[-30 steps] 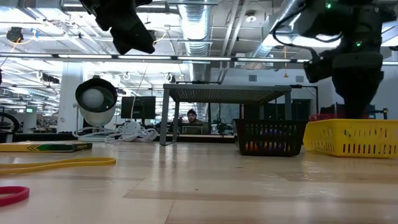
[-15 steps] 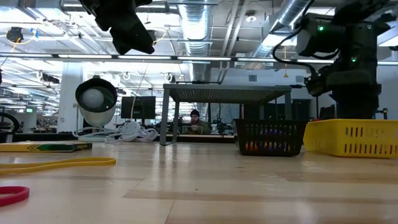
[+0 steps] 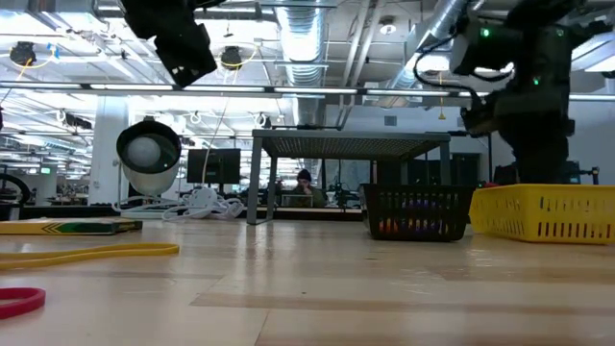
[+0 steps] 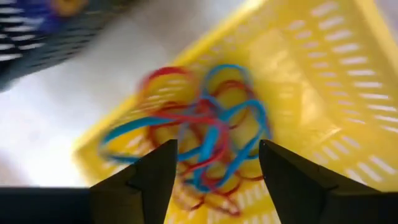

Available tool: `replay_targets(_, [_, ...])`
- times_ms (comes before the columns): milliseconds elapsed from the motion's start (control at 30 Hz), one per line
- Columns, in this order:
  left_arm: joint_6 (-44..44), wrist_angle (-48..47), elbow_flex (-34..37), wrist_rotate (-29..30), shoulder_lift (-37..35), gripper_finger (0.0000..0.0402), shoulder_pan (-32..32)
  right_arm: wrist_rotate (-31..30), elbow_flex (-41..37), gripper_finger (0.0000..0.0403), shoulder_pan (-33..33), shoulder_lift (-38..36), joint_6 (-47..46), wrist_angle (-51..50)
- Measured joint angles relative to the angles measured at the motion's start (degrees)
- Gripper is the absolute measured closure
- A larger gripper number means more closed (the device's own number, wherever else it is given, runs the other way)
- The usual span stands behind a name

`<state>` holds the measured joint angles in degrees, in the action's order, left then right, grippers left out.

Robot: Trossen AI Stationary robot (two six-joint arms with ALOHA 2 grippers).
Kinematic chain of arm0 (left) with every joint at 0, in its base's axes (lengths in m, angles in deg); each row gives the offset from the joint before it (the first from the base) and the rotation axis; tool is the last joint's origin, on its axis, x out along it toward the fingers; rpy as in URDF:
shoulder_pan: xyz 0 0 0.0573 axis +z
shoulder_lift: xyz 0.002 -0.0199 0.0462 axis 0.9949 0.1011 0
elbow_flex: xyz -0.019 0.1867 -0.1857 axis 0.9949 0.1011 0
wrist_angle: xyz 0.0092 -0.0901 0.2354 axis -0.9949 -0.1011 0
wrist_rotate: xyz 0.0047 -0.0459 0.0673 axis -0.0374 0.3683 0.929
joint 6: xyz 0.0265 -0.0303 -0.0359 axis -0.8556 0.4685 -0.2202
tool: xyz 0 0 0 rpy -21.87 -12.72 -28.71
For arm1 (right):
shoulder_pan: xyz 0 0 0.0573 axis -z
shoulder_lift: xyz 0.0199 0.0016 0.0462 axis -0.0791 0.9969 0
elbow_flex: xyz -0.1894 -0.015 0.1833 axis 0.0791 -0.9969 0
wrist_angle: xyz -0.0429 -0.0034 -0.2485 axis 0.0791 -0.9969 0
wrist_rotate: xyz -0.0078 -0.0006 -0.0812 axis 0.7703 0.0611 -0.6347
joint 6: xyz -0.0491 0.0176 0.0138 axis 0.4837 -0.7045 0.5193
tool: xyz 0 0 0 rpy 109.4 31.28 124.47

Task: Pick & Place Office Desk Supplies
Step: Put the yellow rubber band into the yellow basket

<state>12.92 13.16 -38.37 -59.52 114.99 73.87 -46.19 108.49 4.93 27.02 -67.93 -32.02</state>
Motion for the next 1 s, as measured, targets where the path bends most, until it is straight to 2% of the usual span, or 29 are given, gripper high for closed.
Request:
replay_targets(167, [0.4,0.1,-0.1,-1.4,3.6,0.0294,-2.8,7.4,2.3,0.0188,0.0,-3.4,1.9,-0.2])
replay_targets(333, [0.4,0.0,-0.1,-3.4,11.3,0.029,-6.0,8.9,3.7,0.0188,0.0,-8.1,1.3,-3.8])
replay_targets(467, [1.7,0.7,0.0,-5.0,17.2,0.0269,-7.9,8.9,3.8,0.0188,-0.1,-11.4,-0.3,-2.9])
replay_targets(767, [15.1,2.5,0.0,-4.9,23.2,0.0214,-9.7,6.0,3.8,0.0188,-3.0,-12.5,-2.0,5.3])
replay_targets(1000, [25.8,5.3,0.0,-3.8,26.1,0.0217,-10.0,5.8,3.8,0.0188,-5.8,-10.5,0.2,13.9])
